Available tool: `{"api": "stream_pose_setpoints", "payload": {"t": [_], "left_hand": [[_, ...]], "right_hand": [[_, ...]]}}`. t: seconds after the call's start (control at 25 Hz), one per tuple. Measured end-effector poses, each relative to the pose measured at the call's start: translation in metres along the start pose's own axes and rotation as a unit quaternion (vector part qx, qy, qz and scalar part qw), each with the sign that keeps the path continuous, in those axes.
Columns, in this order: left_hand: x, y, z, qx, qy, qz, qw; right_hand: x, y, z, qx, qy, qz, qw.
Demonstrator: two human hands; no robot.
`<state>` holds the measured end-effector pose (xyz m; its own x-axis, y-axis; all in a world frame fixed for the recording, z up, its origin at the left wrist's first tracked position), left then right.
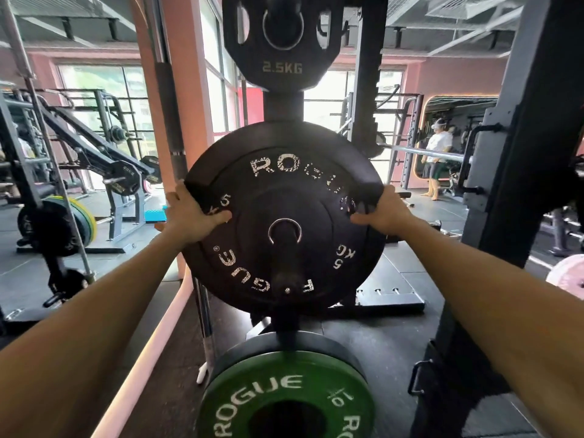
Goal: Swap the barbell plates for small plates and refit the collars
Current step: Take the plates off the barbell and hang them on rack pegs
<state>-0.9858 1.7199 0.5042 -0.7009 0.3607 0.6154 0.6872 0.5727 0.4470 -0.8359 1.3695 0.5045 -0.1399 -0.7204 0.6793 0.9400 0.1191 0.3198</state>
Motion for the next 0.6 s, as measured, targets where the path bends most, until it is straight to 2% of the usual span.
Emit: {"api": "stream_pose_setpoints", "payload": {"t": [0.12, 0.24, 0.4, 0.6], "left_hand": [[0.012, -0.018, -0.008, -0.007, 0.028, 0.047, 0.998], [0.020, -0.045, -0.032, -0.048, 0.037, 0.101, 0.993], [0.032, -0.098, -0.074, -0.088, 0.043, 0.078, 0.992], [0.044, -0.175, -0.122, -0.073, 0.045, 0.083, 0.993]], "right_hand": [[0.016, -0.021, 0.003, 0.028, -0.049, 0.008, 0.998], [0.037, -0.041, -0.001, 0.050, -0.091, 0.021, 0.994], [0.068, -0.072, -0.012, 0.084, -0.133, 0.073, 0.985], [0.123, -0.120, -0.032, 0.127, -0.162, 0.111, 0.972]]}}
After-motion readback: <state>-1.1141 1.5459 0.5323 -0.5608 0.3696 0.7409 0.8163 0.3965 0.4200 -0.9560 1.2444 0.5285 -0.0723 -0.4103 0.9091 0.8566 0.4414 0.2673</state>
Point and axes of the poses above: each hand's wrist, its own y-axis towards the middle knuckle, its own x-axis out of the back of the hand, z = x × y, the point moved 3 cm from there along y, towards the middle knuckle
